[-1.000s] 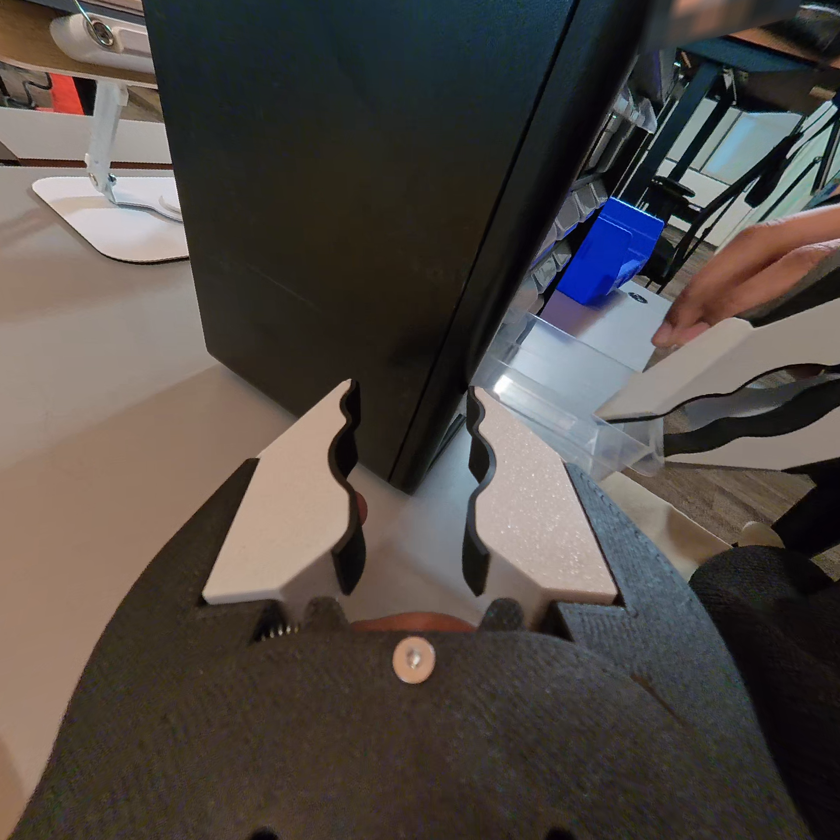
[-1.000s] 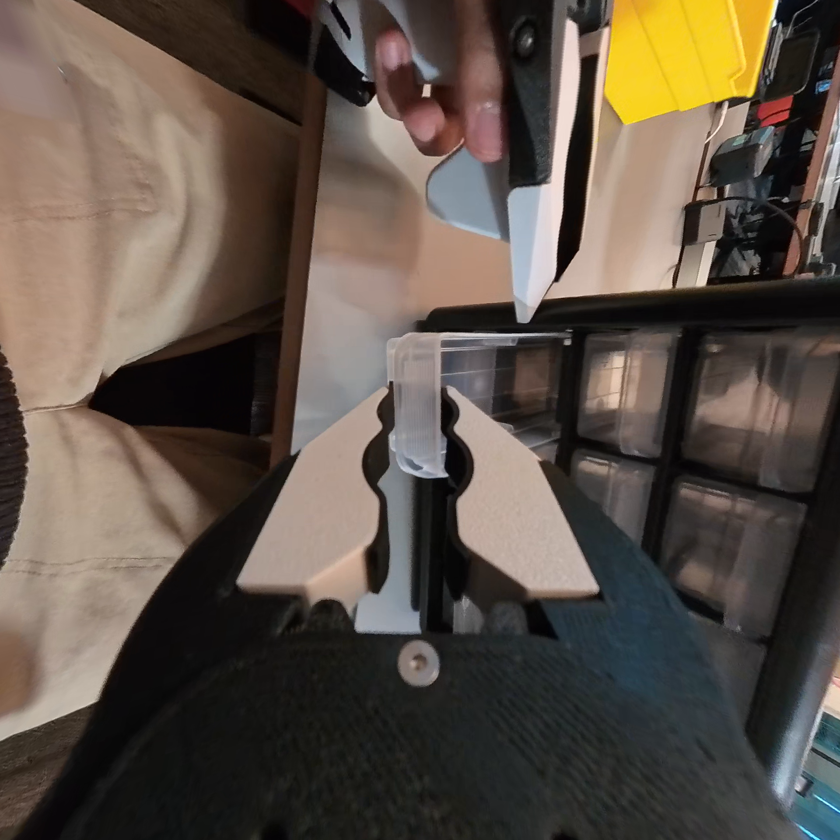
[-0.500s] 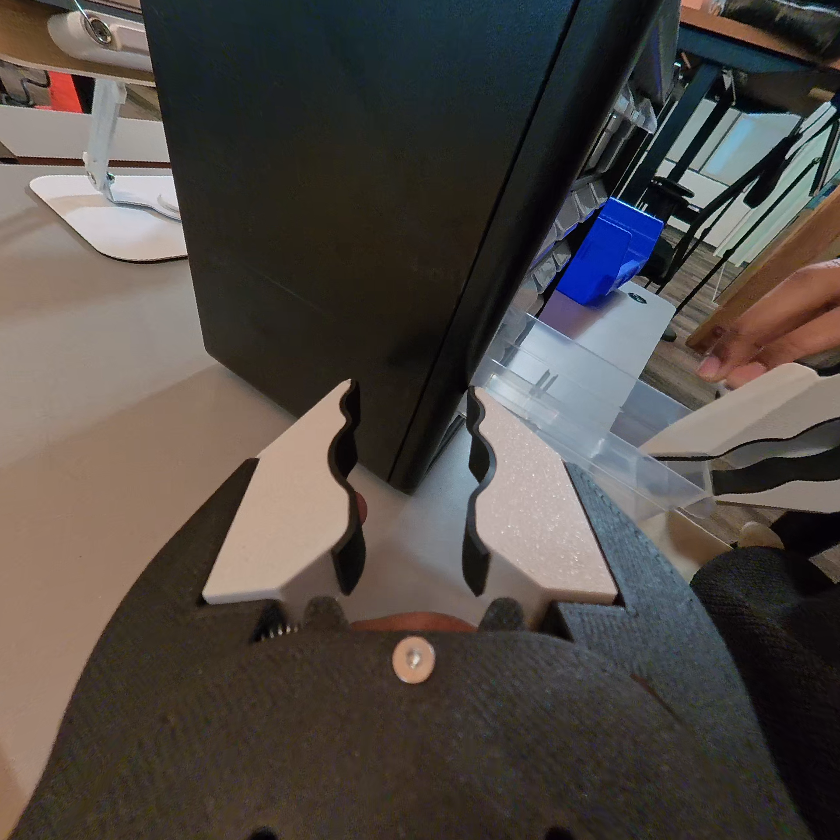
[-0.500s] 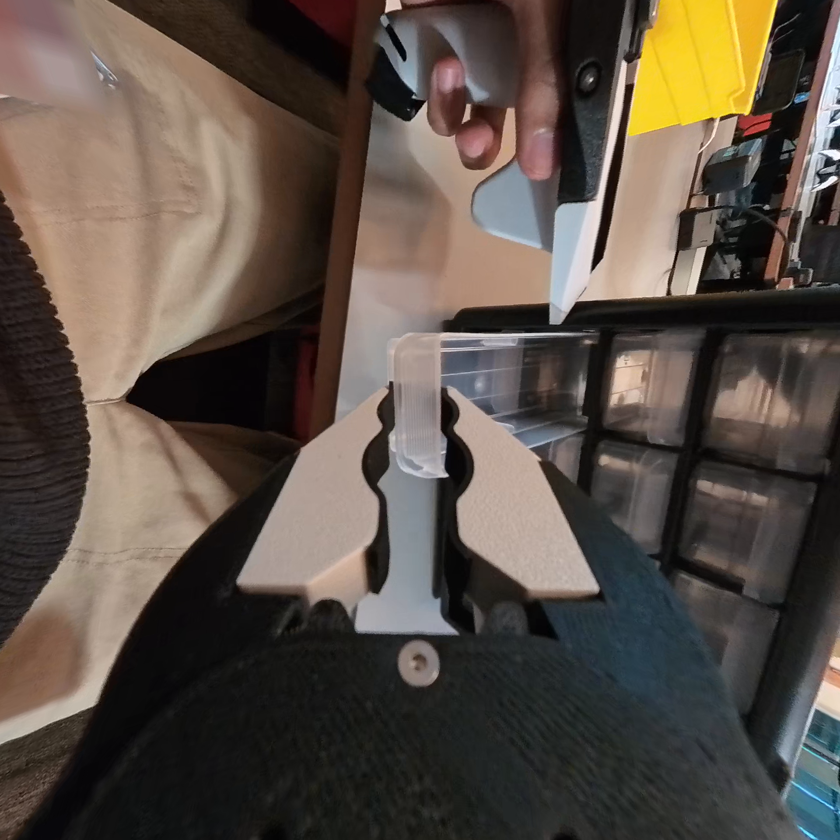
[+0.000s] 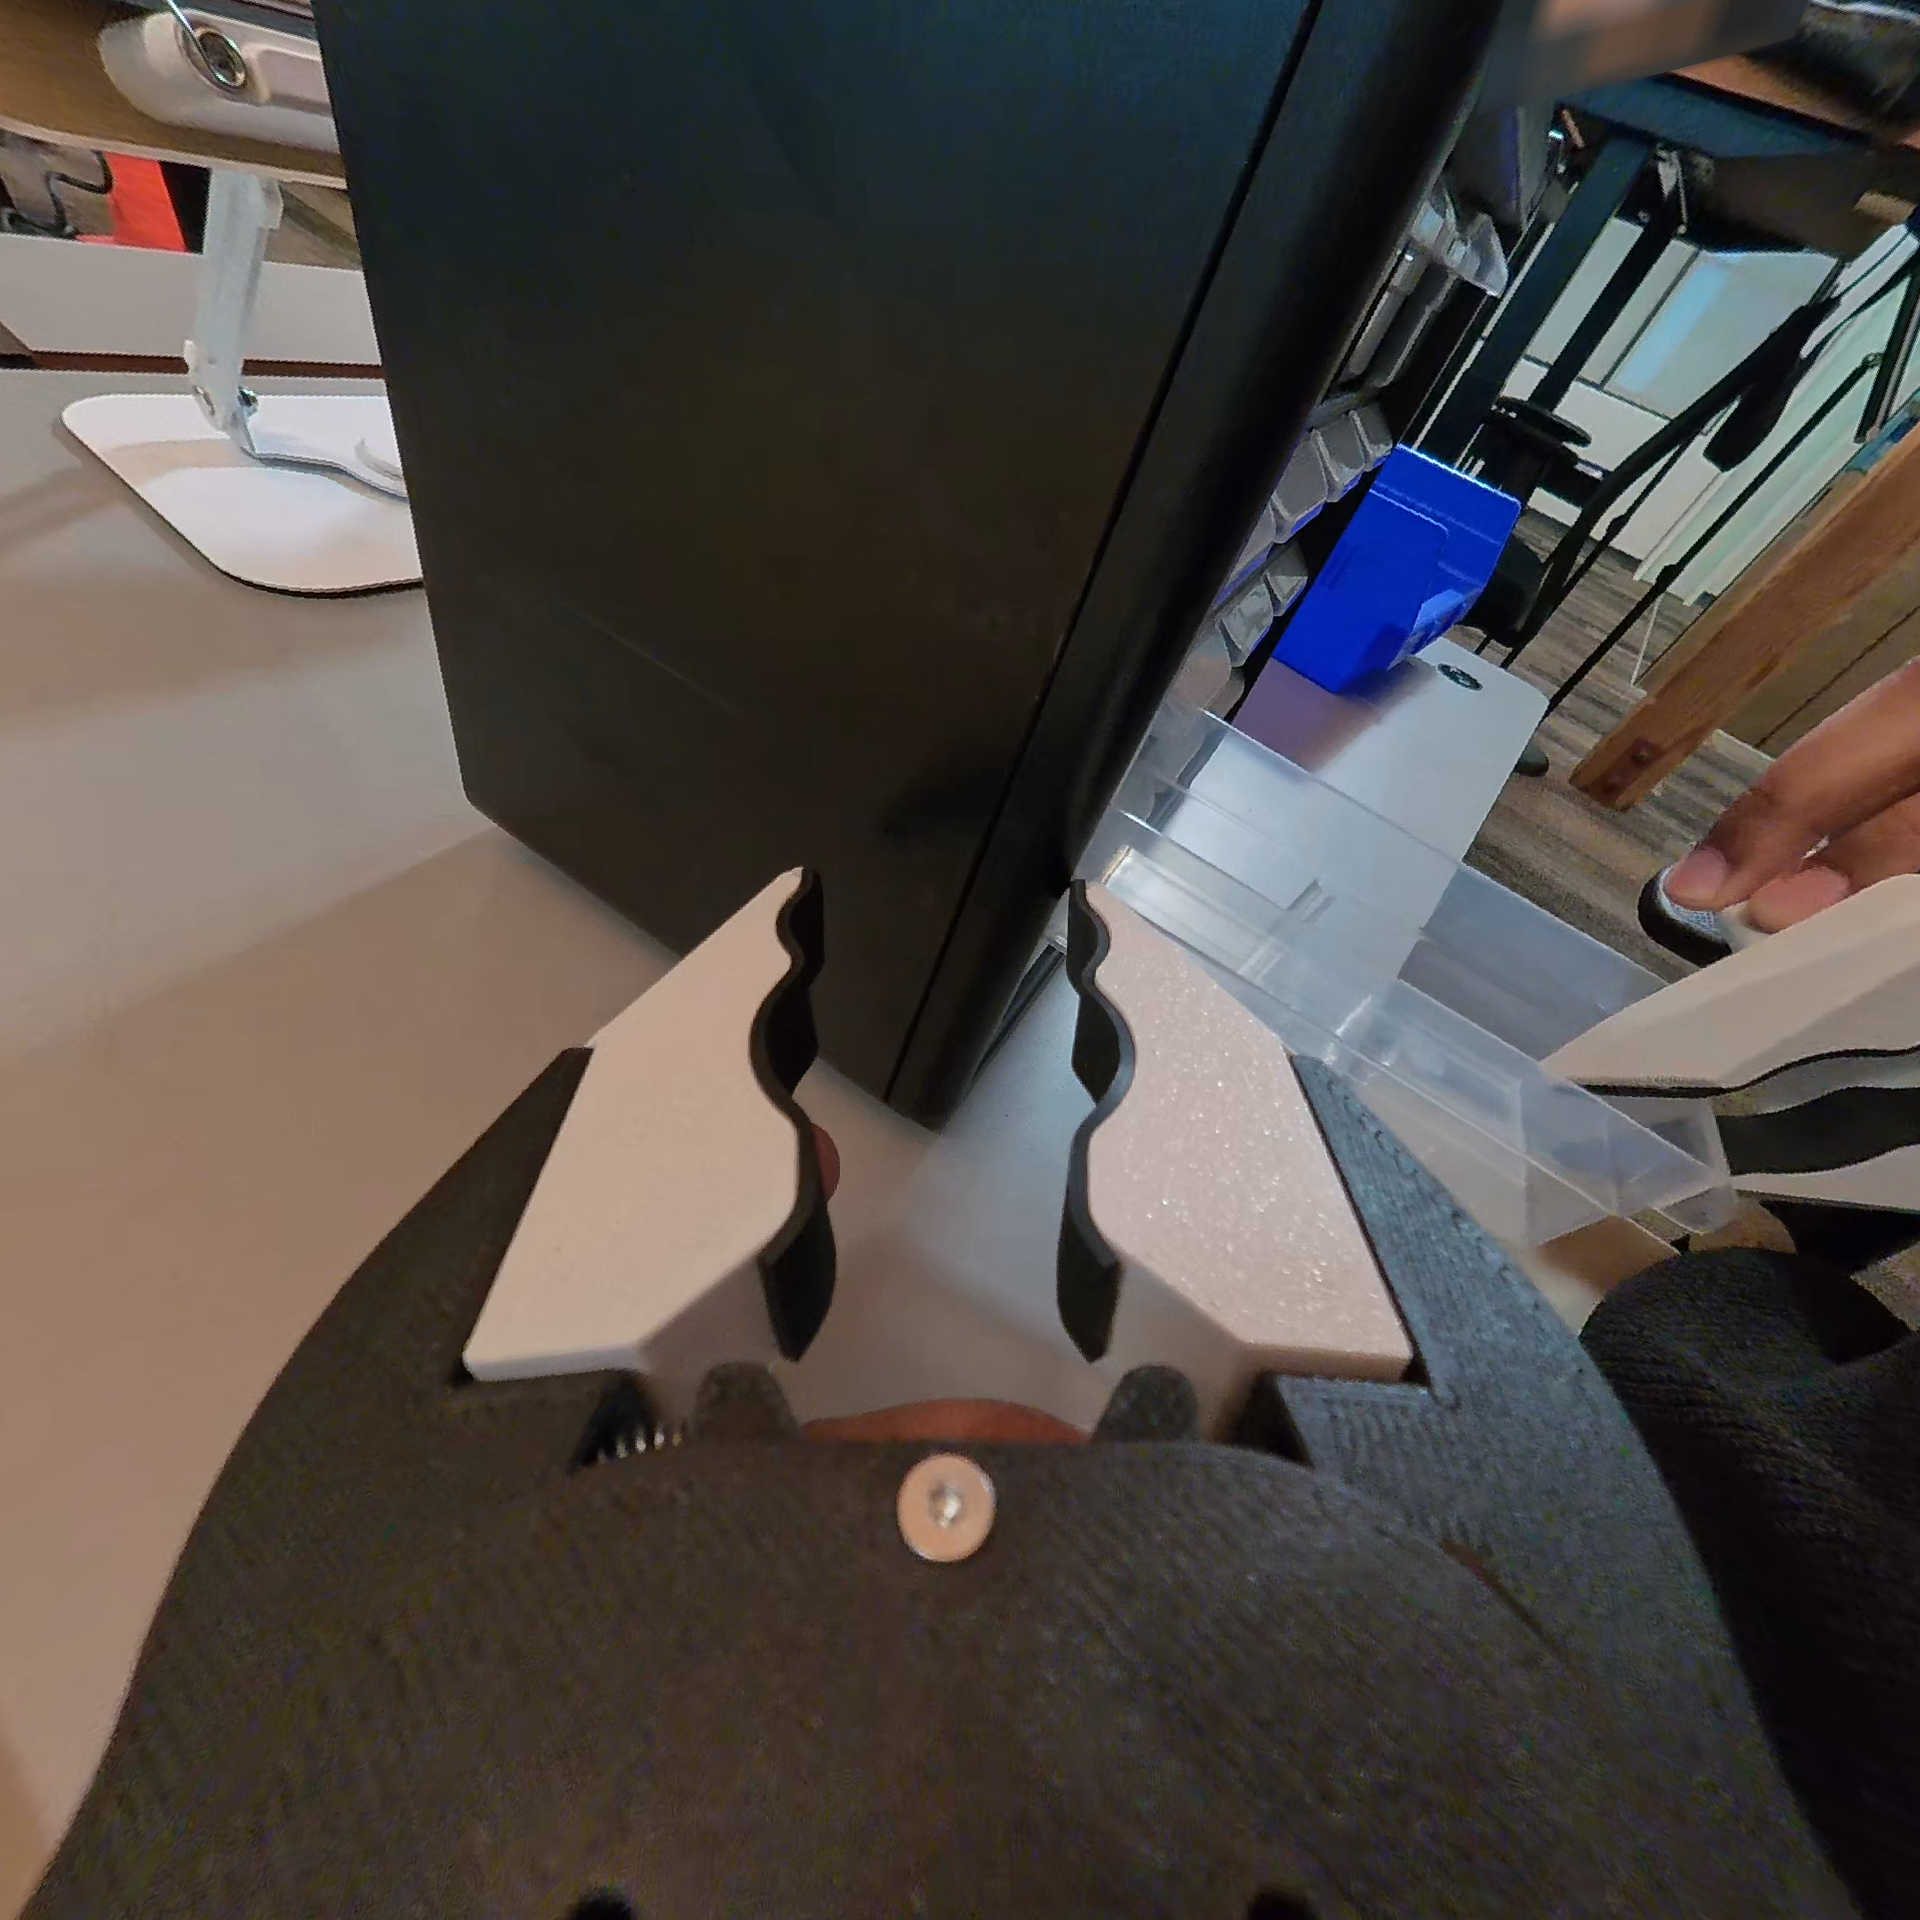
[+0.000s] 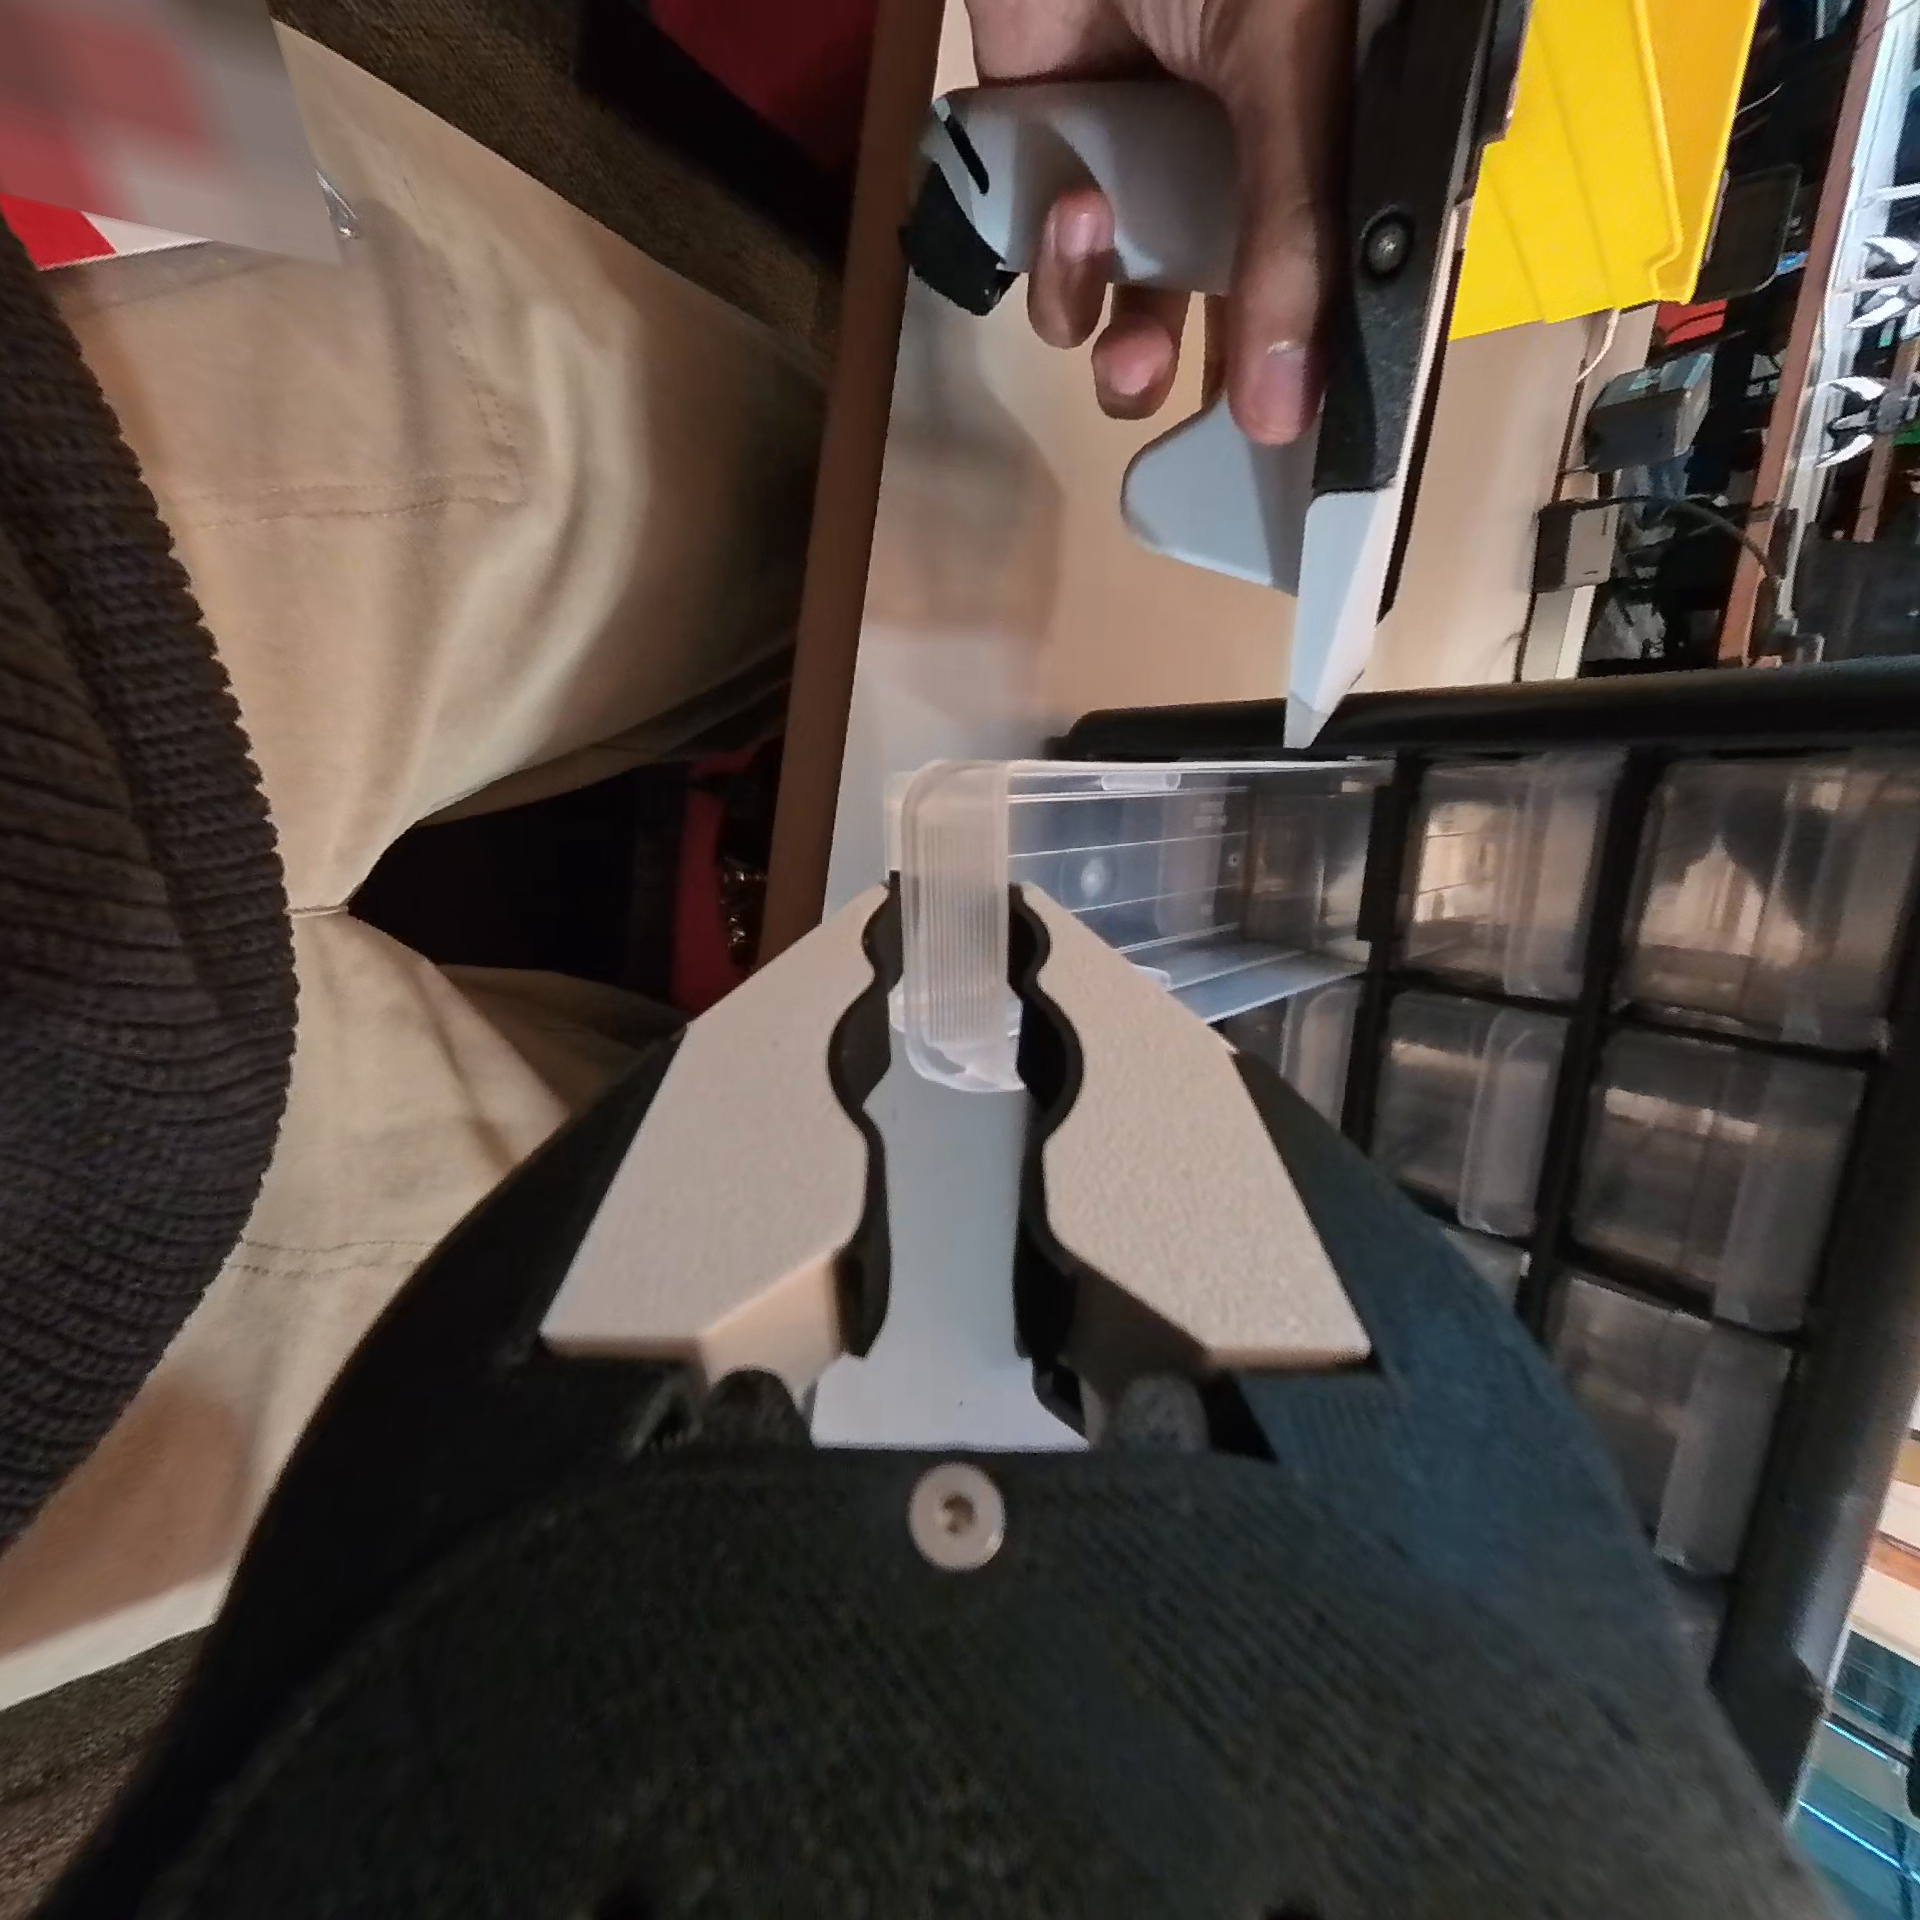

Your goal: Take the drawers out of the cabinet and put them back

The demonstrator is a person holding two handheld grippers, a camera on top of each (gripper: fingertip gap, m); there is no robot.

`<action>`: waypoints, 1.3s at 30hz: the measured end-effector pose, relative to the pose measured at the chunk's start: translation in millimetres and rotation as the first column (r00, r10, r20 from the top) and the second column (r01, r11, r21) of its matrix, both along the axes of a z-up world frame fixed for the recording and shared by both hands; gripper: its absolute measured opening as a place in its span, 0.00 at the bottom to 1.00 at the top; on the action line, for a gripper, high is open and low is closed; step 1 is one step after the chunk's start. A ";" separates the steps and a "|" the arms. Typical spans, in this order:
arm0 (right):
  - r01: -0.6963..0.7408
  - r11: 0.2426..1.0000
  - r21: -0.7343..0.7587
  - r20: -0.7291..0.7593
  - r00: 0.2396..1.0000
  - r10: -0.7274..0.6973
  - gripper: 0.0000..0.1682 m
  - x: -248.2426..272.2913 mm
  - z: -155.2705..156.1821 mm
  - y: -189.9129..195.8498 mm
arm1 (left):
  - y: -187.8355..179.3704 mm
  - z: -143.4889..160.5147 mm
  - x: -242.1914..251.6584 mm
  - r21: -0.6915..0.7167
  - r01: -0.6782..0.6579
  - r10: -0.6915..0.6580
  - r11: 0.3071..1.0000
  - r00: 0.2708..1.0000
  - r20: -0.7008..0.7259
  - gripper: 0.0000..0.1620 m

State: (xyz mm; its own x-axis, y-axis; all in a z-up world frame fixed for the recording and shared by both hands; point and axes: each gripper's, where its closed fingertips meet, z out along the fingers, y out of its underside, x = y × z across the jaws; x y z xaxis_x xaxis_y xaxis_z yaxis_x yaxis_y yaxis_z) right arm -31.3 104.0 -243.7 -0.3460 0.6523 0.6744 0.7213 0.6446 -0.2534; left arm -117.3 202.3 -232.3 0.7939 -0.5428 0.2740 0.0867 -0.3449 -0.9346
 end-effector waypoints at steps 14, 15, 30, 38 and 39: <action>0.007 0.991 -0.134 0.064 0.998 0.002 0.11 -2.3 20.0 -5.4 | 0.2 -0.7 0.6 -0.002 0.002 -0.002 1.000 1.000 -0.002 0.28; 0.008 0.991 -0.130 0.062 0.998 0.001 0.11 -2.8 19.9 -5.9 | 0.1 -0.7 0.7 -0.002 0.002 -0.002 1.000 1.000 -0.002 0.28; 0.072 0.997 0.020 -0.013 0.997 -0.072 0.11 -3.8 -2.3 -3.6 | -0.3 -1.3 2.3 -0.004 0.007 -0.007 1.000 1.000 -0.005 0.28; 0.077 0.994 0.073 -0.056 0.996 -0.073 0.11 -10.3 -11.2 -1.9 | -0.1 -2.2 2.6 -0.005 0.006 -0.006 1.000 1.000 -0.008 0.28; 0.078 0.991 0.111 -0.048 0.996 -0.073 0.10 -10.4 -15.0 -0.7 | -0.1 -2.3 2.6 -0.006 0.007 -0.007 1.000 1.000 -0.008 0.28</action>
